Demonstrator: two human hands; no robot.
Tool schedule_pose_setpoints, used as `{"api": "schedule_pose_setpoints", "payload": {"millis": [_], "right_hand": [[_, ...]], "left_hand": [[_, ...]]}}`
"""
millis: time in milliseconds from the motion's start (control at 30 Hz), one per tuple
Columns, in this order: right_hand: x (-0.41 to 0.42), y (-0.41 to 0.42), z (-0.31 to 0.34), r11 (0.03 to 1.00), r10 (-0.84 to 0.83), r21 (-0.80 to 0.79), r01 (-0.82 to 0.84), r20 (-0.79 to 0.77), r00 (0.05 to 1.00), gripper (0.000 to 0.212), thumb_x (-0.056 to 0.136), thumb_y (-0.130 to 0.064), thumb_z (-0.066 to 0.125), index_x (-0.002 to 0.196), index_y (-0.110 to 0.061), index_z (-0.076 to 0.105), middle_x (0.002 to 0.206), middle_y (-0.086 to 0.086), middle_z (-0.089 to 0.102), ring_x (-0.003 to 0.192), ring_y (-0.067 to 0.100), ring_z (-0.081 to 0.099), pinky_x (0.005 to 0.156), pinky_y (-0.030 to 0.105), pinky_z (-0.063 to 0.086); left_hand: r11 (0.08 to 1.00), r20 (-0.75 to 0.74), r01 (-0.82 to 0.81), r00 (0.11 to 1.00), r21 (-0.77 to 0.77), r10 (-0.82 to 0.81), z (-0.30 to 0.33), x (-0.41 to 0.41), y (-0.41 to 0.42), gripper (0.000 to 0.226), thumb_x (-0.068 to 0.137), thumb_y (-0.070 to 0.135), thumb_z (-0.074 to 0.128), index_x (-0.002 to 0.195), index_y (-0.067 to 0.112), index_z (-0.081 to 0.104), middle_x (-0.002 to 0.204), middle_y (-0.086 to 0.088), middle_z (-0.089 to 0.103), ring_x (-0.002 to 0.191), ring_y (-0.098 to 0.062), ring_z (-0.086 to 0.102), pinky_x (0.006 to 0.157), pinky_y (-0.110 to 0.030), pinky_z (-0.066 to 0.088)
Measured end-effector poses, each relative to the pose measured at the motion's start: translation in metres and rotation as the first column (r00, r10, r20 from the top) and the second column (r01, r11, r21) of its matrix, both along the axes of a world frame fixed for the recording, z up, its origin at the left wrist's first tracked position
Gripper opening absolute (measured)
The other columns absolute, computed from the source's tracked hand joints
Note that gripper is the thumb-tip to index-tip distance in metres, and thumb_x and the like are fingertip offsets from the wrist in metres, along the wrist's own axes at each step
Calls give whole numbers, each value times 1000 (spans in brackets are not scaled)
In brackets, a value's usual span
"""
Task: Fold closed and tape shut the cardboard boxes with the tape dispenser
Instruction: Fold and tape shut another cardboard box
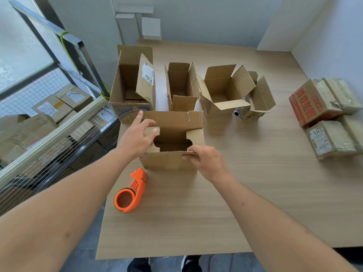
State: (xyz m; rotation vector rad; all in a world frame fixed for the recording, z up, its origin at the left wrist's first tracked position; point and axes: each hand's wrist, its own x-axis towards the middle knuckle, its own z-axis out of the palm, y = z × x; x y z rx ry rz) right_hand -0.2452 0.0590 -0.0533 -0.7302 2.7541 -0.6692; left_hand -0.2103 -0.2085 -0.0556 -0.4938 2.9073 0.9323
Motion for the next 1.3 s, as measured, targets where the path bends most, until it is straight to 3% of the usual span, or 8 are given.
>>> {"api": "schedule_pose_setpoints", "payload": {"millis": [100,400,533,633,833,1000,1167,1300], "right_hand": [[1,0,1,990,-129,-65,128,-5,992,53,85,-61,70,128,-30,64,112,-10,66,102,14,62,79,36,54],[0,-20,-5,873,-484,84,480,29,875,83,72,-65,80,137,-28,43,117,0,44,104,20,51,78,37,54],[-4,-30,-8,853,-520,75,516,39,853,107,72,-63,81,152,-22,22,125,6,44,110,26,52,82,38,50],[-10,-43,-7,830,-558,61,555,41,829,130,70,-56,86,160,-32,-6,131,9,39,105,27,57,83,42,53],[0,-60,-19,930,-298,183,319,-132,945,48,103,-50,49,149,-42,38,164,-1,16,115,26,50,71,34,46],[15,-71,-29,956,-197,220,195,-12,980,72,102,-66,28,163,-32,11,171,-3,1,156,34,7,119,46,32],[23,-85,-25,886,-117,437,153,-108,987,82,101,-69,17,164,-18,4,171,13,0,156,40,-5,127,52,3],[25,-92,-23,891,-142,425,159,-70,987,79,104,-62,19,163,-14,-1,170,16,-5,156,37,-5,127,50,10]], "left_hand": [[992,-32,31,999,125,-27,2,-3,0,51,100,67,26,147,50,35,168,3,21,149,-27,32,117,-54,24],[946,-32,-141,987,292,157,6,-14,6,72,100,58,49,160,32,17,149,-8,29,133,-28,42,114,-54,38],[980,3,134,991,147,-136,3,4,-2,55,97,58,56,142,26,55,123,5,33,107,-7,43,103,-34,42],[949,47,311,950,-53,-309,-6,15,-10,65,96,54,61,151,23,47,147,8,31,135,-15,38,111,-33,37],[902,144,324,945,-285,-293,-16,22,-16,64,103,51,45,160,28,27,168,3,13,156,-27,9,124,-44,18],[892,199,287,953,-349,-228,-18,28,-18,61,108,44,34,163,27,12,171,2,1,157,-31,4,124,-47,17],[901,195,330,939,-280,-284,-15,48,-27,65,107,42,40,163,27,12,171,-1,0,157,-32,3,124,-47,20],[922,70,258,966,-287,-249,-13,68,-31,74,101,42,54,160,24,15,144,-12,31,127,-32,44,103,-43,46]]}}
